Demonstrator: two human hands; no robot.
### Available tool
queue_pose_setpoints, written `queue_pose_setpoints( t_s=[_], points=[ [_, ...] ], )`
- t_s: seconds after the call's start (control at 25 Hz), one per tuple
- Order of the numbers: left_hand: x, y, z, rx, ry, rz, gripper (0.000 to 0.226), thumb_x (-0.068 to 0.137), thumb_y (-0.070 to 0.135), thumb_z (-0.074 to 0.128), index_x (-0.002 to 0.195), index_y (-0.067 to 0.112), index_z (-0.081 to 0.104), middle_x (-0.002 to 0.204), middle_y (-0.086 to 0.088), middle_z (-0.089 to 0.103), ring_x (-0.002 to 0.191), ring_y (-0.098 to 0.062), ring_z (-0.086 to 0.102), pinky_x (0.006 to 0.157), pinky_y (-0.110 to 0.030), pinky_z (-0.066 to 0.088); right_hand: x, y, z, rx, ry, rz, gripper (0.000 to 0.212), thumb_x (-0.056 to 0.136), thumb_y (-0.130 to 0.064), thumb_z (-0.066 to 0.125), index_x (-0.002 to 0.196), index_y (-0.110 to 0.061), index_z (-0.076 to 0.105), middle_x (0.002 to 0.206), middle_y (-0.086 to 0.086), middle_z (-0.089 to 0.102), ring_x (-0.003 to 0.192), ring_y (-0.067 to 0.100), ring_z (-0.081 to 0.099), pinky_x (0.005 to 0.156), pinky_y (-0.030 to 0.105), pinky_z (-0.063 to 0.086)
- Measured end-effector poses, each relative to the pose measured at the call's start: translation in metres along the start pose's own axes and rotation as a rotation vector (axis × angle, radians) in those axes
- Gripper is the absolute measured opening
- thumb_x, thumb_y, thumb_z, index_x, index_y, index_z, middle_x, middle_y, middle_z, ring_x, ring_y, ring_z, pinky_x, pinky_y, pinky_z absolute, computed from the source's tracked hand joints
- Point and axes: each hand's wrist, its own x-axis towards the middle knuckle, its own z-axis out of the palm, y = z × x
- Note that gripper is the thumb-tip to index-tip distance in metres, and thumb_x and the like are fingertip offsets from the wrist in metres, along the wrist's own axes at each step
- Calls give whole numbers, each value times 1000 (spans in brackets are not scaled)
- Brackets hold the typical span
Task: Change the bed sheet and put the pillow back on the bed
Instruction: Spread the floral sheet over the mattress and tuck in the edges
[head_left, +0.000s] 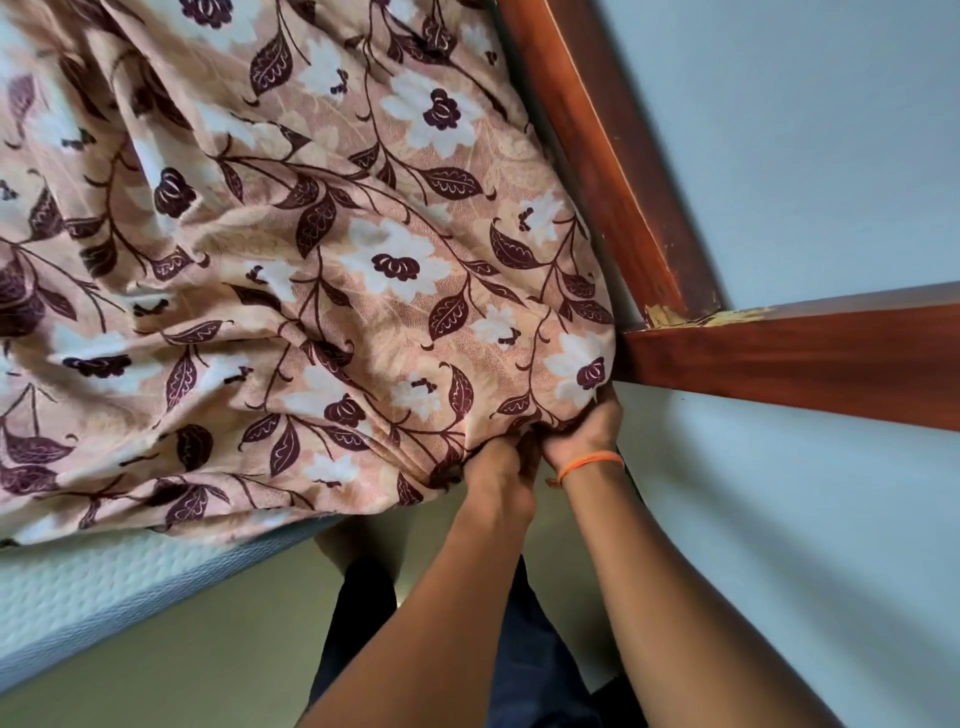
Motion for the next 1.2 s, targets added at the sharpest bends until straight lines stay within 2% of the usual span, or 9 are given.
queue_pose_setpoints(
  t_s=[0.16,0.32,0.4,0.48,0.64,0.72,0.88,1.08,1.2],
  points=[
    [0,-3,4,118,12,7,16,88,-3,60,94,12,64,79,-4,62,65,-11,55,54,-22,47,11,-10,0,-13,-131,-1,59,90,-52,42,135,-17,58,132,13,61,121,36,57,104,50,44],
    [5,-6,0,285,-1,15,21,91,6,59,111,12,65,95,-5,62,87,-16,56,65,-27,46,10,-19,2,-94,-101,20,46,92,-46,45,120,-15,66,109,11,71,100,30,67,87,40,52],
    [2,-3,-5,486,18,30,8,95,10,56,100,13,62,83,-2,59,67,-9,54,59,-25,42,15,-10,5,-74,-34,-33,43,91,-45,49,116,-14,66,104,10,72,99,29,69,90,43,52],
    [-9,7,-13,813,-47,53,12,98,16,51,87,15,56,68,-1,50,47,-9,48,54,-26,38,11,-1,3,-130,33,-20,52,84,-52,54,122,-19,65,125,10,66,115,34,61,101,53,45],
    [-52,36,-29,1275,-254,362,13,95,13,52,98,14,64,88,-5,66,71,-19,63,61,-25,51,-39,-6,-5,-227,151,66,58,92,-64,42,123,-19,62,122,10,64,115,32,57,97,53,46],
    [-75,53,-35,1244,-235,521,12,95,16,55,90,20,65,90,-3,68,79,-20,65,71,-32,56,-68,-12,-7,-223,96,83,59,94,-61,40,133,-19,55,133,9,57,124,31,51,101,54,42],
    [-130,85,-50,1051,-118,495,18,91,8,54,76,13,62,73,-9,66,64,-23,60,65,-45,54,-148,-28,14,-284,8,114,62,98,-54,40,144,-12,41,140,16,49,127,32,48,101,52,41],
    [-278,124,-77,853,-171,549,13,95,9,55,102,3,64,93,-11,68,74,-22,63,55,-30,51,-287,-45,67,-457,-161,58,39,98,-46,46,114,-13,57,111,13,62,93,25,59,75,40,49],
    [-364,148,-103,701,-168,672,13,92,7,54,98,3,65,87,-11,68,70,-23,63,52,-27,50,-362,-37,107,-533,-281,59,30,96,-44,52,97,-15,60,94,9,64,85,24,60,78,39,47]
  ],
)
